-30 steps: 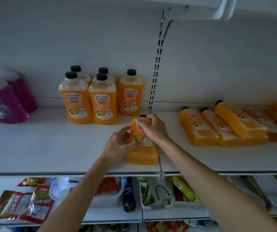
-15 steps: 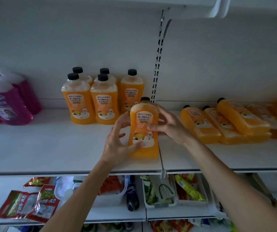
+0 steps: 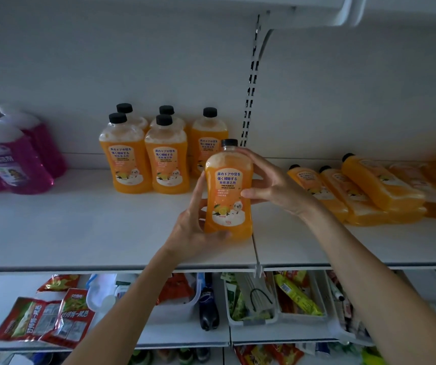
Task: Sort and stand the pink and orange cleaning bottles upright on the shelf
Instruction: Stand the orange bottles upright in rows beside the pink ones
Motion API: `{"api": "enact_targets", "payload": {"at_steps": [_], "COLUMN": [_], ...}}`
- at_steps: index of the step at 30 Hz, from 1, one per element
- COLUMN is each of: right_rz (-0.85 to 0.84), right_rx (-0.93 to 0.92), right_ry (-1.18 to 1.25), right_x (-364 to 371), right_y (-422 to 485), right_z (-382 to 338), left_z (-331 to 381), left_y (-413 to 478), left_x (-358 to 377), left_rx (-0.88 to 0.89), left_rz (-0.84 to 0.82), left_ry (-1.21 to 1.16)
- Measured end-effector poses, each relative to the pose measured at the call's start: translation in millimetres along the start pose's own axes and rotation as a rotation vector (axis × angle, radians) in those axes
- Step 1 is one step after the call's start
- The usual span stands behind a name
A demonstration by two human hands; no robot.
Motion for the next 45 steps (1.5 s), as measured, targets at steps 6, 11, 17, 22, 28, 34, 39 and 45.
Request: {"api": "enact_targets", "payload": {"at_steps": [6, 11, 17, 22, 28, 34, 39, 45], "right_rz": [0.301, 0.395, 0.409, 0.414, 0.447, 0.494, 0.532, 0.54], "right_rx": [-0.085, -0.162, -0.287, -0.303, -0.276, -0.23, -0.157, -0.08], "right_ry": [-0.196, -0.263, -0.356, -0.423, -0.459, -0.528, -0.535, -0.686], "right_x": [-13.1, -16.3, -3.8, -4.0, -6.0, -4.1, -2.2, -2.6], "right_y": [-0.9, -3.7, 10.3, 28.7, 44.8, 63.4, 77.0, 74.0], "right_z": [-5.0, -10.5, -27.5, -23.7, -14.9, -14.0, -8.6, -10.9], "left_z": [-4.5, -13.9, -15.3, -20.5, -29.7, -24.4, -16.0, -17.6], "left_y": [0.5, 3.6, 7.5, 7.8, 7.3, 5.6, 4.9, 7.0], "left_x": [-4.4, -10.9, -16.2, -17.3, -20.5, -1.5, 4.7, -4.4], "left_rx": [-0.025, -0.044, 0.0, 0.025, -0.096, -0.161, -0.098, -0.111], "left_rz": [0.038, 0.122, 0.176, 0.185, 0.192, 0.048, 0.037, 0.077], "left_ry": [-0.011, 0.003, 0.137, 0.293, 0.309, 0.652, 0.734, 0.666]}}
Point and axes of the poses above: each hand's wrist, its own y-axis towards the middle knuckle, its own x-axis out of the palm, z = x × y, the point moved 10 cm from there along y, towards the middle knuckle, and after that the axes turned 6 degrees about -y, right-handed, at the moved point
